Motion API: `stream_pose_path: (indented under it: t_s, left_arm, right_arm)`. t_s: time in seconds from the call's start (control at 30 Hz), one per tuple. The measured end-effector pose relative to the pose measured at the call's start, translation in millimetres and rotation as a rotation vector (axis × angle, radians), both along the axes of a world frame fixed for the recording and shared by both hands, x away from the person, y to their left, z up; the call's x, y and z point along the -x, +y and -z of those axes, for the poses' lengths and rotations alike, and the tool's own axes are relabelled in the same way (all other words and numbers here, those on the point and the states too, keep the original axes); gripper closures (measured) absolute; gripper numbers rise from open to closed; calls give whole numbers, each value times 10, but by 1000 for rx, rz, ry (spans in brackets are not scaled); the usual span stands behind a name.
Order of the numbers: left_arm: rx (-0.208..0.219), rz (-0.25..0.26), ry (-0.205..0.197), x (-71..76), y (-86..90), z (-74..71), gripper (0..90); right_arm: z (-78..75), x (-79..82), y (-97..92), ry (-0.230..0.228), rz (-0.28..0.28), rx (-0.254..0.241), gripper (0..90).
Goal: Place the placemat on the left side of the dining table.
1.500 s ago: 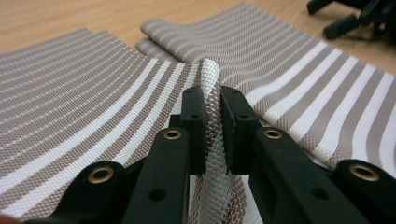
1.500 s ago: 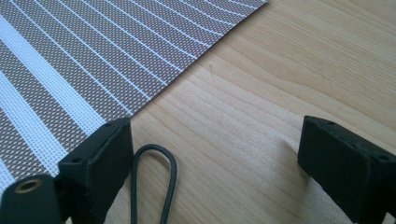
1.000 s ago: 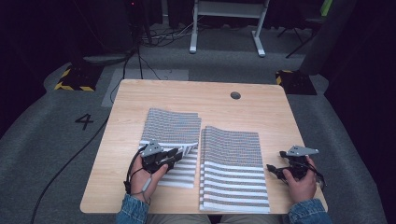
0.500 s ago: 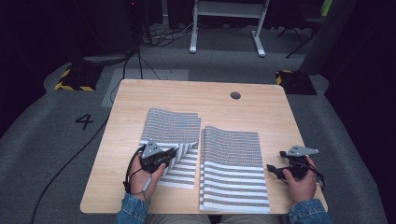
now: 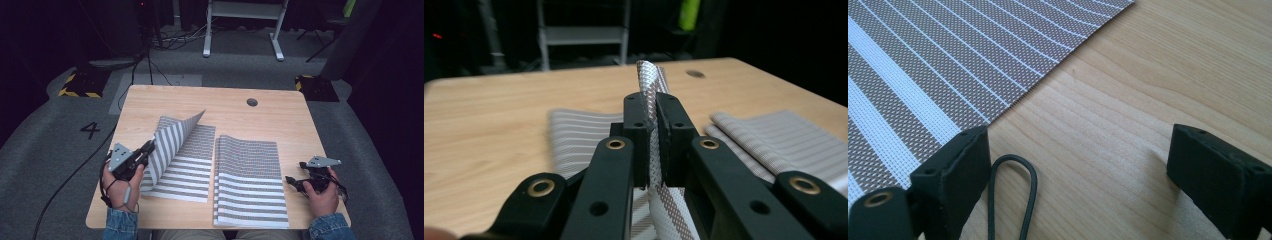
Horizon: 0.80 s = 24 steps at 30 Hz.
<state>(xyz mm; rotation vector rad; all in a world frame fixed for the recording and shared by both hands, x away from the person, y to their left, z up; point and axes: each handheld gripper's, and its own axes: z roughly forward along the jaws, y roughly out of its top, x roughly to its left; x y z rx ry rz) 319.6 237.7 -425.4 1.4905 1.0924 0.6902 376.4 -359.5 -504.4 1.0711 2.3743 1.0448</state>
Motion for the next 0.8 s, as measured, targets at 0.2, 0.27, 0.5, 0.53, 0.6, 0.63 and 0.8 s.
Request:
stream_pose_path:
  t_s: [0.2, 0.27, 0.5, 0.53, 0.6, 0.63, 0.8]
  left_arm:
    - [-12, -137, -9, 62, 305, 7, 841]
    - [-11, -157, -2, 65, 346, 21, 841]
    - [1, -314, 72, 84, 596, 136, 837]
    - [-8, -369, 106, 83, 646, 170, 834]
    - [-11, -390, 127, 86, 673, 186, 826]
    - [-14, -409, 153, 87, 700, 199, 784]
    - [-47, -438, 238, 48, 696, 242, 462]
  right_arm:
    - [0, 0, 0, 0, 0, 0, 107]
    - [0, -1, -1, -1, -1, 2, 108]
    - [0, 0, 0, 0, 0, 0, 107]
    - [0, 0, 0, 0, 0, 0, 107]
    - [0, 0, 0, 0, 0, 1, 107]
    - [0, -1, -1, -1, -2, 3, 107]
    - [0, 0, 0, 0, 0, 0, 107]
